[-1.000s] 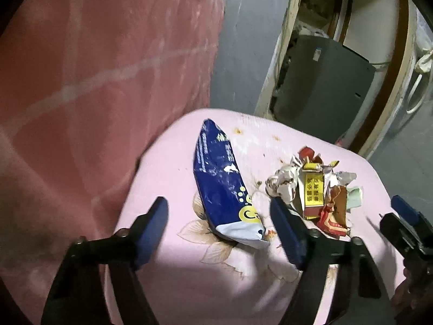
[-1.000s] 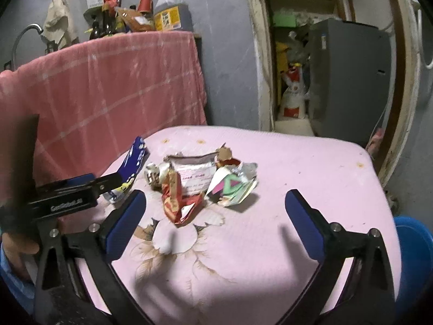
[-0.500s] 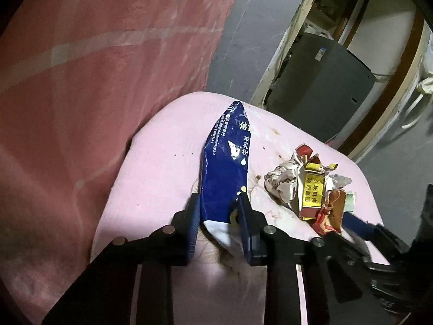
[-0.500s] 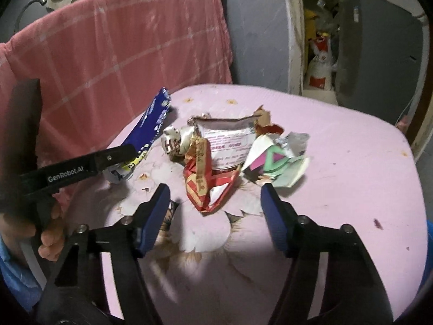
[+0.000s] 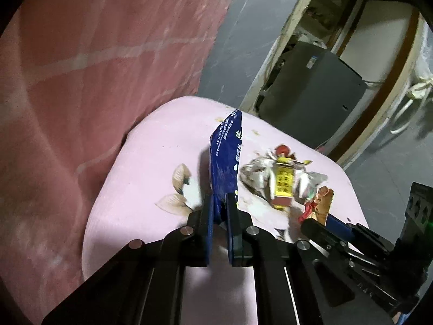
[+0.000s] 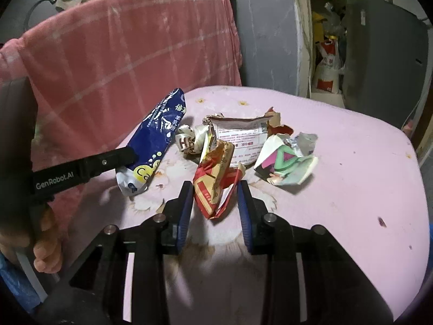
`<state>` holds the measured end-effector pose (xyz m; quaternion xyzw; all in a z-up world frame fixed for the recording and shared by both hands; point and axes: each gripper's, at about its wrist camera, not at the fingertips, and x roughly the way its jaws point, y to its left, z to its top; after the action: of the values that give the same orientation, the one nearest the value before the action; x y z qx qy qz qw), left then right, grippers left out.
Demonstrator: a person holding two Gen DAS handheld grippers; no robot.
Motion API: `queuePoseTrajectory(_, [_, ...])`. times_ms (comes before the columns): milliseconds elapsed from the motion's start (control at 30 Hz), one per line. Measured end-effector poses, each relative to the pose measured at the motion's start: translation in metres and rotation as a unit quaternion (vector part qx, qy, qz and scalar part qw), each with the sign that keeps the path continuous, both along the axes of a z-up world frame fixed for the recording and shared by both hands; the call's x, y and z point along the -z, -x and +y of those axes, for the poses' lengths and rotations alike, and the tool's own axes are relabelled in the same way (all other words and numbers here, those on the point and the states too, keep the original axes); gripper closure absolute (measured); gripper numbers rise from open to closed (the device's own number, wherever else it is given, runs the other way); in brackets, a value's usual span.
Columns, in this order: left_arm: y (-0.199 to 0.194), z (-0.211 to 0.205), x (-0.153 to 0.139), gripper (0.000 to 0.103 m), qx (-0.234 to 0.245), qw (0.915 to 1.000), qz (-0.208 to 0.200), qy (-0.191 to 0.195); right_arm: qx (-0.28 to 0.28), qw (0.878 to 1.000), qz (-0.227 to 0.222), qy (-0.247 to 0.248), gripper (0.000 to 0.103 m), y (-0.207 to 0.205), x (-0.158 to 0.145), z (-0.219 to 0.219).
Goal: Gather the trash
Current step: 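Grasp the blue wrapper with the left tool while the right tool grasps the red-gold wrapper, then carry both wrappers over the blue basin and open both tools to drop them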
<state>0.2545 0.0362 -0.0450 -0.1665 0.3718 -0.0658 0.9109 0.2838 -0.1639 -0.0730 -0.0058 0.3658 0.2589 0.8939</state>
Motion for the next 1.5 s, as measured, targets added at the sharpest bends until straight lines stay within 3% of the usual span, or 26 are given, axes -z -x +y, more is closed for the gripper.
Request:
queuePoseTrajectory(333, [0.062,-0.038,-0.037,0.097,0.024,0.994,-0.107,-0.002,0.047,0.992,-0.113,-0.028,0.071,0.061,-0.045,-0.046])
queuePoseTrajectory(533, [0.092,-0.068,-0.065,0.097,0.048,0.9824,-0.181,0.005,0.087,0.978,-0.188,-0.037,0.07,0.097,-0.079,-0.076])
queuePoseTrajectory(900, [0.106,-0.143,-0.1,0.097,0.098,0.9581,-0.268,0.022,0.163,0.945,-0.284,-0.022,0.07,0.143,-0.119,-0.134])
queuePoseTrajectory(1233, [0.106,-0.217,-0.111,0.097,0.161,0.941,-0.296,0.032,0.233,0.922,-0.311,0.002,0.069,0.173,-0.126,-0.201])
queuePoseTrajectory(1500, [0.094,-0.28,-0.094,0.097,0.216,0.9419,-0.255,0.032,0.275,0.921,-0.277,0.01,0.069,0.181,-0.102,-0.247])
